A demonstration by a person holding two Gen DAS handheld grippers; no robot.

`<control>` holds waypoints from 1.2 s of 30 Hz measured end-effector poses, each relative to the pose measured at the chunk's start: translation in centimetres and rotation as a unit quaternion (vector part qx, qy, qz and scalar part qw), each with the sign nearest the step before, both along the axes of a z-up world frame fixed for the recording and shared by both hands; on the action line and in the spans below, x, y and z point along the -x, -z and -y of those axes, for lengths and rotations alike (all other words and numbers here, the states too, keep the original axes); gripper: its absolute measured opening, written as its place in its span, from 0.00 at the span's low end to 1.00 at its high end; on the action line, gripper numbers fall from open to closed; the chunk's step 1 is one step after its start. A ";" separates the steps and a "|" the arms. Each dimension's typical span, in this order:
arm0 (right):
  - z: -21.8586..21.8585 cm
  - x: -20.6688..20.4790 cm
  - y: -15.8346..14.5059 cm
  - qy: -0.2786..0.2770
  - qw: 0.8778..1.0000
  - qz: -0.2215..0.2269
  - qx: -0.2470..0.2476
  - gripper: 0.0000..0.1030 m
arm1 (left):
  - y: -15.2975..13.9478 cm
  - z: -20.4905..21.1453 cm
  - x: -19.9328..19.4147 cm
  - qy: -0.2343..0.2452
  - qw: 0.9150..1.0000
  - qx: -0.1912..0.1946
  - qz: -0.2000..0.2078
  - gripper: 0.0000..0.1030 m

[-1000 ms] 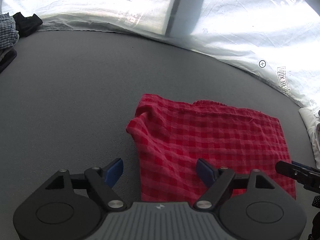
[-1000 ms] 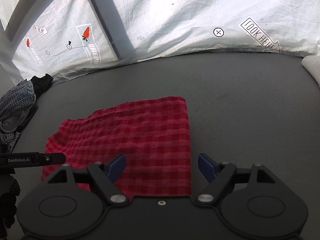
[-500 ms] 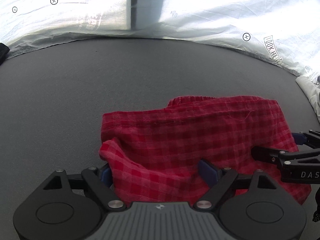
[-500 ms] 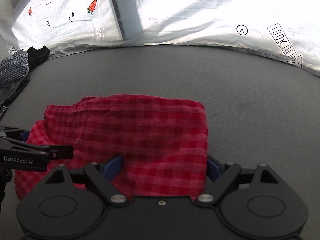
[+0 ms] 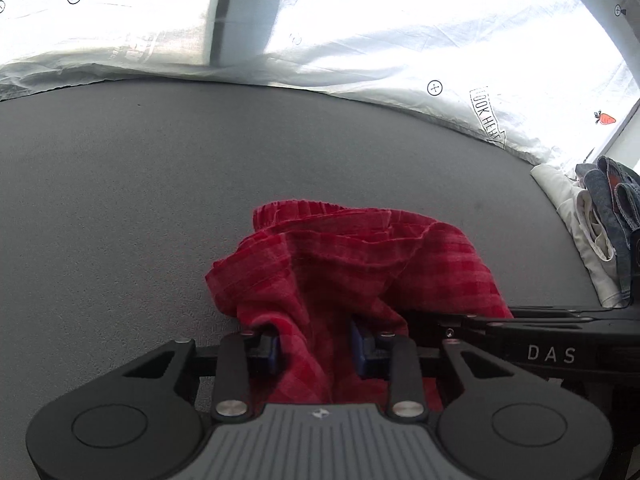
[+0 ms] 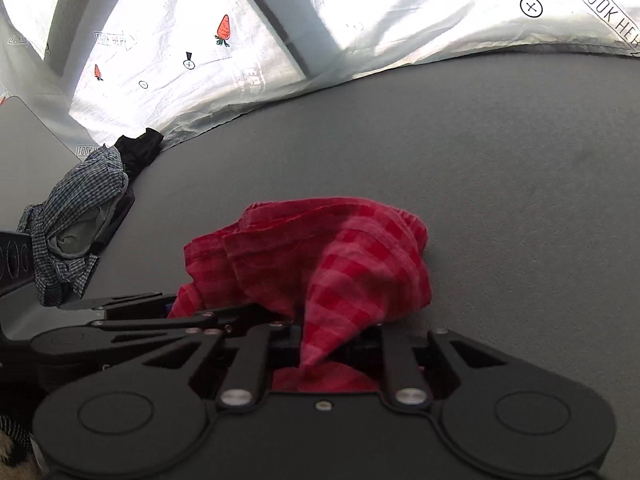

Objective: Fold clothes
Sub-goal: 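Grasp the folded red shorts with the right gripper and lift them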

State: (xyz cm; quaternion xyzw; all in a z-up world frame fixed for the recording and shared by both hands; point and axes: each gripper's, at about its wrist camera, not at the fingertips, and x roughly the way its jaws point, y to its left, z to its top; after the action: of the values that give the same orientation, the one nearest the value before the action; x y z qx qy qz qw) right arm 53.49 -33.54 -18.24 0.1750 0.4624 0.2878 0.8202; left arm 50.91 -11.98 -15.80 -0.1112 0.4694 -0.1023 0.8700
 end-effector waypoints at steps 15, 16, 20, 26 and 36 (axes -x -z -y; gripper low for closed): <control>2.9 12.4 -2.5 0.049 0.997 -0.043 -0.040 0.11 | -2.6 2.6 12.0 0.067 0.997 0.020 -0.020 0.13; 2.8 12.8 -2.9 0.054 0.997 -0.040 -0.039 0.11 | -2.8 2.4 12.5 0.068 0.997 0.019 -0.019 0.13; 1.8 14.9 -3.8 0.063 0.997 -0.031 -0.029 0.11 | -3.1 1.1 14.8 0.072 0.997 0.028 -0.025 0.14; 1.4 18.8 -4.3 0.087 0.995 -0.046 -0.006 0.11 | -3.0 1.6 17.6 0.103 0.994 0.015 -0.039 0.14; 4.0 22.6 -4.8 0.130 0.989 -0.070 -0.001 0.11 | -3.0 4.0 20.2 0.123 0.991 0.039 -0.046 0.14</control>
State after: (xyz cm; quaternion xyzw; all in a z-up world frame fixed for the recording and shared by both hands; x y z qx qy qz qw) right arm 30.88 -37.53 -13.39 0.2537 0.4918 0.1661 0.8162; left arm 30.68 -15.95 -12.77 -0.0913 0.5148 -0.2217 0.8231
